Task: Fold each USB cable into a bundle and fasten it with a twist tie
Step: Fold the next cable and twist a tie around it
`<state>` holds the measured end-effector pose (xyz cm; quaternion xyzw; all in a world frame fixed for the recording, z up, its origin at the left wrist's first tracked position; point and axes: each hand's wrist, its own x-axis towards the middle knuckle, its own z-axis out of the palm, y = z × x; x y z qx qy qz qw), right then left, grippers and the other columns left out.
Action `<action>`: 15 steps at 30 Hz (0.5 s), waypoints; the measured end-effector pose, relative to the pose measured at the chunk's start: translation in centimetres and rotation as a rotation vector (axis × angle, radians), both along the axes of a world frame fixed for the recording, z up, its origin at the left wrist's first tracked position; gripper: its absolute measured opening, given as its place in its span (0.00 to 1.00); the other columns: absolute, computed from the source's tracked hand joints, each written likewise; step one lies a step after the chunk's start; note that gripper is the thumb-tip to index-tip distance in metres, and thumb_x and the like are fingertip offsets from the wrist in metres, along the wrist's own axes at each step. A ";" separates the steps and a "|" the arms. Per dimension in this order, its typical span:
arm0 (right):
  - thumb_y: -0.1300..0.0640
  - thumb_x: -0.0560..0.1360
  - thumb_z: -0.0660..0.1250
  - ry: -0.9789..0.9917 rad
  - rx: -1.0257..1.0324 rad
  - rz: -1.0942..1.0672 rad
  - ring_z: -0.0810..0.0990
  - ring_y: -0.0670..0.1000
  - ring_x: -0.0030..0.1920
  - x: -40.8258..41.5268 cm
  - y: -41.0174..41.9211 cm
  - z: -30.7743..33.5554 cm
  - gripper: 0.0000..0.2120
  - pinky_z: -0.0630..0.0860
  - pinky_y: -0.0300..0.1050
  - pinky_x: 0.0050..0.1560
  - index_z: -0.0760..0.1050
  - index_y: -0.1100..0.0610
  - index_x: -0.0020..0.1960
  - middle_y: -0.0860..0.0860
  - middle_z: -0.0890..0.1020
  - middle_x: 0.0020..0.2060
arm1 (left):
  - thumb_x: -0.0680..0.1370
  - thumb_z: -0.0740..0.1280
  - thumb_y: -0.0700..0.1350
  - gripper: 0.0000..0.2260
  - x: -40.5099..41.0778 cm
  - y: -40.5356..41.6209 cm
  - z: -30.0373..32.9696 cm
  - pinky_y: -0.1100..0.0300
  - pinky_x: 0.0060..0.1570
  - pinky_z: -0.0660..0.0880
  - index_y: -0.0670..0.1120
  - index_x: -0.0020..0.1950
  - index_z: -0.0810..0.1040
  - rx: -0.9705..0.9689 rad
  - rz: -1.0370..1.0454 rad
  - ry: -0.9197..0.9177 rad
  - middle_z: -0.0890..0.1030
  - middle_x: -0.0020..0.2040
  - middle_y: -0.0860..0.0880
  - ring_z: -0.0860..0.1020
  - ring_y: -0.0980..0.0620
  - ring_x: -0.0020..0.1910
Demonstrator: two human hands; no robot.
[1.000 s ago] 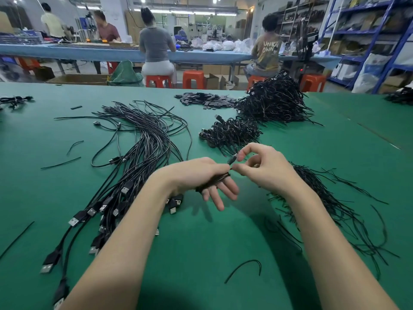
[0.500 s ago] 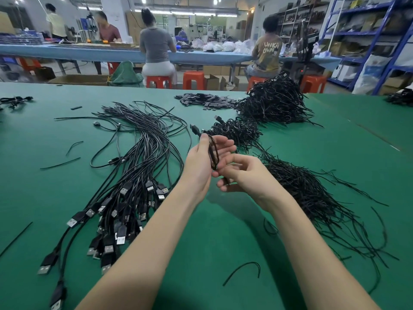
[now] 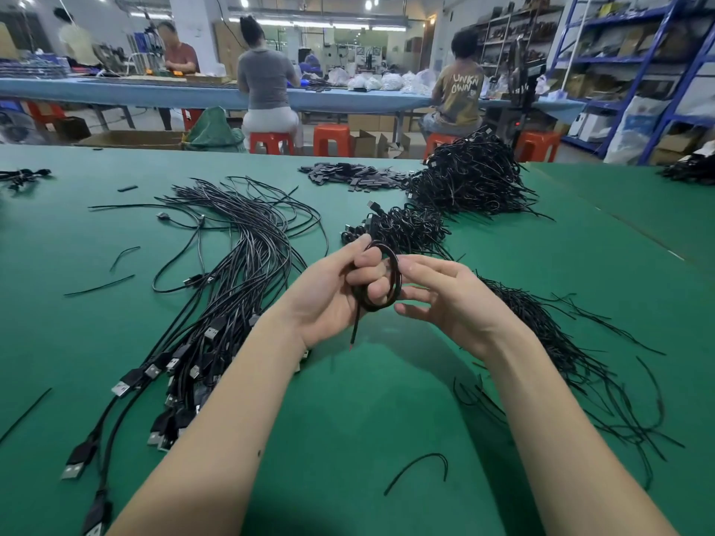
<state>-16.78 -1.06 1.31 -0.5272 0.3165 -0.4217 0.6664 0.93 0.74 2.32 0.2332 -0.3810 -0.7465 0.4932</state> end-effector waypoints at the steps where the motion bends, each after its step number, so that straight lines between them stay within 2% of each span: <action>1: 0.54 0.72 0.74 0.020 -0.013 -0.055 0.83 0.48 0.40 0.1 -0.1 0.0 0.07 0.80 0.42 0.42 0.85 0.55 0.48 0.52 0.85 0.42 | 0.86 0.53 0.51 0.20 -0.1 -0.3 -0.1 0.65 0.33 0.74 0.48 0.35 0.65 -0.016 0.084 -0.079 0.62 0.27 0.53 0.71 0.54 0.27; 3: 0.57 0.74 0.75 0.124 -0.074 -0.190 0.81 0.46 0.37 0.3 -0.2 -0.1 0.02 0.80 0.40 0.40 0.84 0.55 0.45 0.50 0.83 0.38 | 0.86 0.52 0.51 0.19 -0.8 -0.9 -0.6 0.65 0.34 0.74 0.47 0.37 0.65 -0.084 0.320 -0.308 0.65 0.26 0.55 0.74 0.53 0.28; 6: 0.58 0.76 0.75 0.273 -0.195 -0.273 0.82 0.46 0.35 0.6 -0.1 0.1 0.02 0.78 0.37 0.35 0.83 0.55 0.47 0.50 0.84 0.35 | 0.86 0.53 0.52 0.17 -1.8 -1.5 -1.5 0.66 0.37 0.72 0.47 0.40 0.68 -0.164 0.569 -0.570 0.72 0.34 0.53 0.75 0.55 0.30; 7: 0.58 0.76 0.75 0.291 -0.217 -0.285 0.82 0.46 0.34 0.8 -0.1 0.2 0.03 0.78 0.37 0.33 0.83 0.55 0.49 0.50 0.84 0.35 | 0.86 0.53 0.52 0.16 -1.9 -1.6 -1.7 0.64 0.40 0.72 0.48 0.41 0.68 -0.176 0.583 -0.625 0.73 0.34 0.53 0.75 0.55 0.32; 10: 0.60 0.76 0.75 0.348 -0.308 -0.409 0.82 0.45 0.31 1.3 -0.3 0.0 0.03 0.79 0.38 0.33 0.84 0.55 0.49 0.47 0.85 0.32 | 0.85 0.54 0.49 0.14 -2.3 -1.4 -1.8 0.50 0.50 0.71 0.49 0.41 0.68 -0.231 0.534 -0.747 0.74 0.28 0.57 0.74 0.49 0.39; 11: 0.60 0.76 0.75 0.356 -0.329 -0.446 0.82 0.45 0.30 1.4 -0.3 -0.2 0.02 0.80 0.40 0.33 0.84 0.55 0.48 0.47 0.85 0.32 | 0.85 0.55 0.48 0.12 -2.4 -1.3 -1.8 0.49 0.49 0.71 0.48 0.42 0.68 -0.260 0.534 -0.823 0.75 0.31 0.57 0.74 0.49 0.40; 13: 0.60 0.76 0.75 0.360 -0.358 -0.492 0.83 0.46 0.30 1.8 -0.3 -0.6 0.02 0.82 0.40 0.36 0.84 0.54 0.47 0.47 0.85 0.32 | 0.85 0.54 0.46 0.09 -2.7 -1.0 -1.8 0.52 0.42 0.69 0.46 0.49 0.71 -0.358 0.574 -1.031 0.79 0.41 0.51 0.74 0.49 0.40; 15: 0.60 0.77 0.74 0.365 -0.398 -0.538 0.85 0.46 0.30 2.1 -0.2 -0.8 0.05 0.79 0.35 0.35 0.83 0.50 0.45 0.45 0.85 0.31 | 0.85 0.53 0.44 0.10 -2.7 -1.0 -2.0 0.54 0.43 0.67 0.42 0.55 0.71 -0.447 0.625 -1.180 0.79 0.50 0.44 0.76 0.45 0.46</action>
